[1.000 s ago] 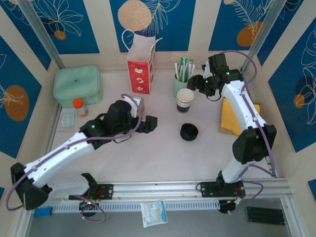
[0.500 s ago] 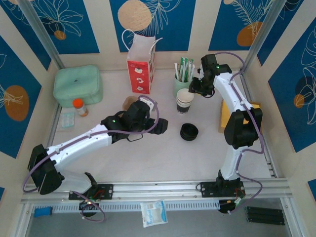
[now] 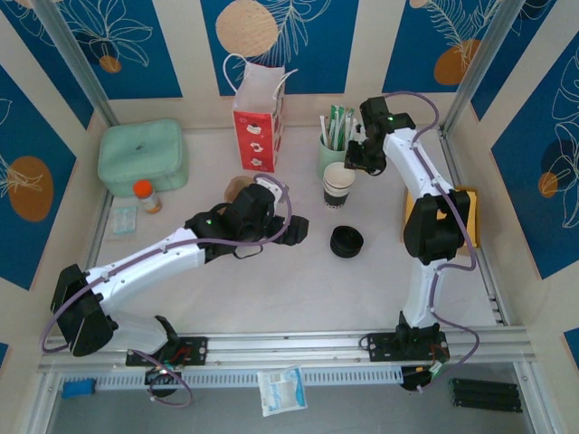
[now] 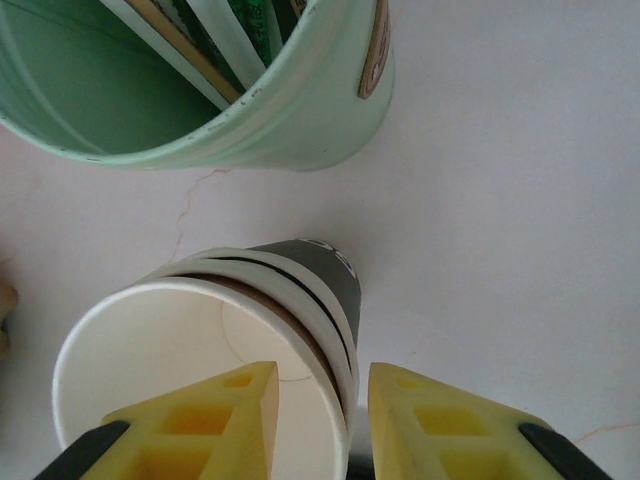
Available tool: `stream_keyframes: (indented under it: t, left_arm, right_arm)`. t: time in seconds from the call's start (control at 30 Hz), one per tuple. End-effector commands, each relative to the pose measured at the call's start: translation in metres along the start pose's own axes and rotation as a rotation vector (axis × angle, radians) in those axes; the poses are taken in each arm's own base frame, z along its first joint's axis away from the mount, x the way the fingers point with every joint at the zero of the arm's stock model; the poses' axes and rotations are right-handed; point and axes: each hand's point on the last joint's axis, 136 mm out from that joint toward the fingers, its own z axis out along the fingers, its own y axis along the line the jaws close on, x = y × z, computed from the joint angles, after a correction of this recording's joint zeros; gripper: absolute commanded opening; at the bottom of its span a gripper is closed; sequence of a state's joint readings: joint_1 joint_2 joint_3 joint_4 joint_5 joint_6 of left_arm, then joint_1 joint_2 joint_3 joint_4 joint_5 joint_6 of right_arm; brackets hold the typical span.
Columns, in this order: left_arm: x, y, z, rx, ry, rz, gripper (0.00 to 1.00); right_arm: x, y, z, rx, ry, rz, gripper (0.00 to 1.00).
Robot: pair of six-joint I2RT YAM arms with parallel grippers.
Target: Pack the takeout coffee
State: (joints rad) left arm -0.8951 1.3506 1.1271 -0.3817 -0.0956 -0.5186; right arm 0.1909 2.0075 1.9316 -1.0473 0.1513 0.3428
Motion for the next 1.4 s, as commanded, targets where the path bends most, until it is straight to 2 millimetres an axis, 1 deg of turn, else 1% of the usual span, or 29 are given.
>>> stream_keyframes:
  t: [0.0,0.13,0.23,0.43,0.53,0.7,1.07,1.2,1.37]
  left_arm:
    - [-0.017,-0.012,-0.013,0.032,-0.056,0.006,0.99]
    - [-0.018,-0.012,-0.014,0.033,-0.060,0.004,0.99]
    - [-0.017,-0.012,-0.014,0.034,-0.060,0.006,0.99]
    - [-0.017,-0.012,-0.014,0.032,-0.062,0.009,1.00]
    - [-0.017,-0.011,-0.015,0.031,-0.065,0.009,0.99]
    - [-0.017,-0.011,-0.014,0.031,-0.066,0.008,0.99]
    - [-0.017,-0.012,-0.014,0.034,-0.068,0.007,0.99]
    - [-0.016,-0.011,-0.013,0.033,-0.063,0.006,0.99]
    - [-0.016,-0.012,-0.014,0.034,-0.064,0.005,1.00]
  right_arm:
    - [0.002,0.001,-0.001,0.014,0.018,-0.021,0.30]
    - [0.004,0.002,0.005,0.016,0.030,-0.028,0.30]
    - [0.005,0.003,0.006,0.018,0.031,-0.030,0.25]
    - [0.005,0.003,0.008,0.016,0.032,-0.036,0.20]
    - [0.004,0.004,0.007,0.014,0.029,-0.040,0.13]
    - [0.002,0.005,-0.003,0.012,0.007,-0.050,0.00]
    - [-0.006,0.011,-0.037,-0.012,-0.074,-0.067,0.00]
    - [-0.007,0.011,-0.046,-0.013,-0.097,-0.070,0.00]
    - [-0.007,0.011,-0.051,-0.014,-0.116,-0.070,0.00]
